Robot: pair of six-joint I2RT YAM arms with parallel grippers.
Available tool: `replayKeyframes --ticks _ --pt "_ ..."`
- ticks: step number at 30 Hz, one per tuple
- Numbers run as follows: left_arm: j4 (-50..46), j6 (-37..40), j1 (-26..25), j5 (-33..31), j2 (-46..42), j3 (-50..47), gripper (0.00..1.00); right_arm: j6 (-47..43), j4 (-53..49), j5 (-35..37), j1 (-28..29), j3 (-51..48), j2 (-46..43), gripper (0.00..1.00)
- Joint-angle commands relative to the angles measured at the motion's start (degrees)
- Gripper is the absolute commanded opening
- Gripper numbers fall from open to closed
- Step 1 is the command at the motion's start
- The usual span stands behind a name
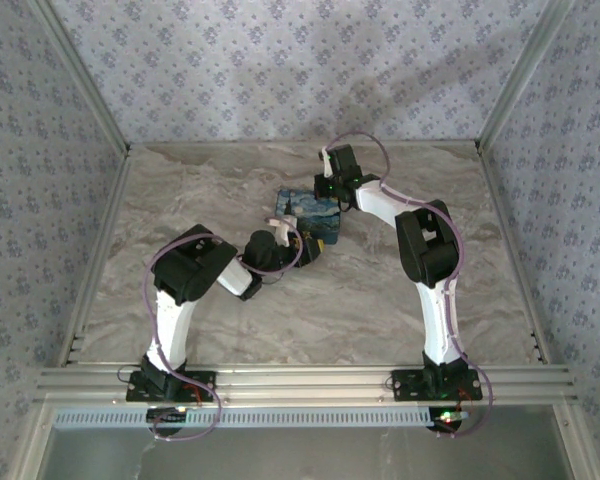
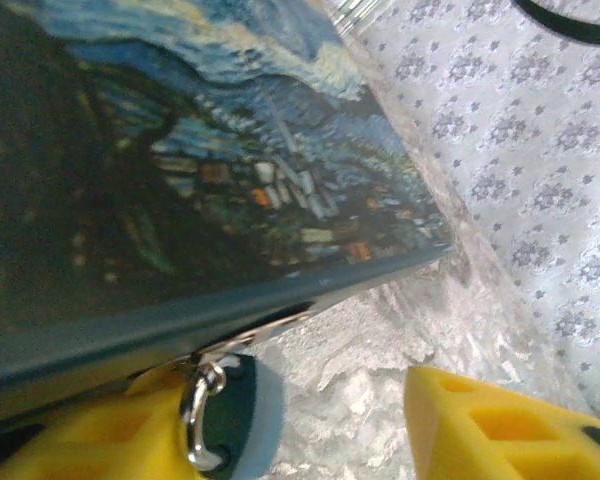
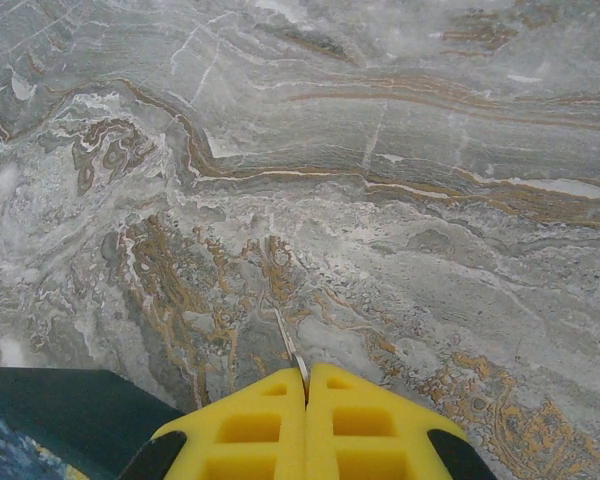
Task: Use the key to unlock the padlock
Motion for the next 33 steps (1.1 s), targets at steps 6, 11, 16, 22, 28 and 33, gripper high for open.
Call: replayKeyframes --ticks 6,11,16,22,28,33 --pt "0.5 -2.1 -0.3 -0.9 2.9 -1.6 0.44 0.5 -3.9 -1.0 1.2 -2.1 -0.5 0.0" --pt "2.2 -3.5 -1.0 -0.8 3.3 -1.5 0.49 0.6 -3.7 -0.8 1.3 -2.1 -0.3 0.0" --pt "1.2 -3.4 -2.2 -2.0 1.7 -3.0 0.55 0.7 -3.7 -0.7 1.3 -2.0 -0.2 0.0" --pt "-1.8 -3.5 -2.4 -3.9 1.5 -3.0 0.5 0.9 -3.3 -0.7 1.6 -2.2 -0.5 0.0" --pt "-4.5 -4.2 -2.3 -5.5 1.7 -2.7 0.37 0.6 -3.0 -0.5 1.4 -2.8 -1.0 0.0" --pt "-3.8 -4.7 -2.1 -5.3 2.6 -2.9 0.2 0.8 -3.0 -0.5 1.5 -2.9 -1.2 0.0"
